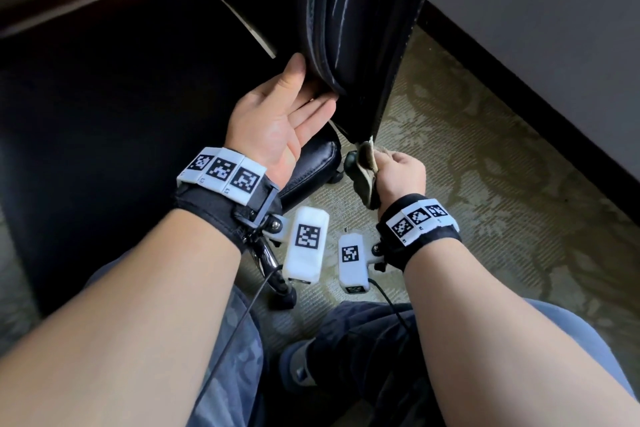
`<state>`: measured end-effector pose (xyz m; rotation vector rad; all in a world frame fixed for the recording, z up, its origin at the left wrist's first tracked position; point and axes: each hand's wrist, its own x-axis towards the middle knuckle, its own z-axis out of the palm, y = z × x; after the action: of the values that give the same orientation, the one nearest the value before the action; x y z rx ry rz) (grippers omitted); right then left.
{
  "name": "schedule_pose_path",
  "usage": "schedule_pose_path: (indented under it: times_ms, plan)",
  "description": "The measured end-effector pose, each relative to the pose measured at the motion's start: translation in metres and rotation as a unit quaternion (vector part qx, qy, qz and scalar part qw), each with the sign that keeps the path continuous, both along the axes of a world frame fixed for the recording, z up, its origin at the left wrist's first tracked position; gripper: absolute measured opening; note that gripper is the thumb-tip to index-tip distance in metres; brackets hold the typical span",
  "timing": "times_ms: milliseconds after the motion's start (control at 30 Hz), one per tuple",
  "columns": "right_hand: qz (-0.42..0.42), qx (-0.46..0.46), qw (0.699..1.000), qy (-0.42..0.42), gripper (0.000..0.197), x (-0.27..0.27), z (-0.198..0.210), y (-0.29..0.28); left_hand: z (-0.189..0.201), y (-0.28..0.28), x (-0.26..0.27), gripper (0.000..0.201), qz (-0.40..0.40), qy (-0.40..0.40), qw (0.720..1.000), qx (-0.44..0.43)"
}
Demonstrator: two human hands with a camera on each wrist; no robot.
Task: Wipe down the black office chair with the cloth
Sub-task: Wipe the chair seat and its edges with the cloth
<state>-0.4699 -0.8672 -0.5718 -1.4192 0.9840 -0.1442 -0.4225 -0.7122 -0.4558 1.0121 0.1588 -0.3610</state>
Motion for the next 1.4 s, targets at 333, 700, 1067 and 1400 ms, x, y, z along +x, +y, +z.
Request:
schedule_pose_path:
  times_ms: [333, 700, 1067, 1400]
  plan:
    - [0.043, -0.035, 0.996, 0.065, 0.026, -0.004, -0.005, -0.004, -0.001, 0.002, 0.0, 0.034, 0.003, 0.005, 1.0, -0.023]
    - [0.006, -0.078, 0.997, -0.004, 0.029, -0.005, 0.02, -0.018, 0.002, 0.0, 0.001, 0.031, 0.001, 0.03, 0.999, -0.045]
    - [-0.016, 0.016, 1.0, 0.004, 0.035, -0.001, 0.008, 0.002, 0.004, 0.002, 0.008, 0.046, 0.059, 0.072, 0.99, -0.102]
    - [0.002, 0.009, 0.991, -0.137, 0.014, -0.002, 0.056, -0.006, 0.015, -0.008, 0.005, 0.035, 0.065, 0.067, 0.991, -0.1]
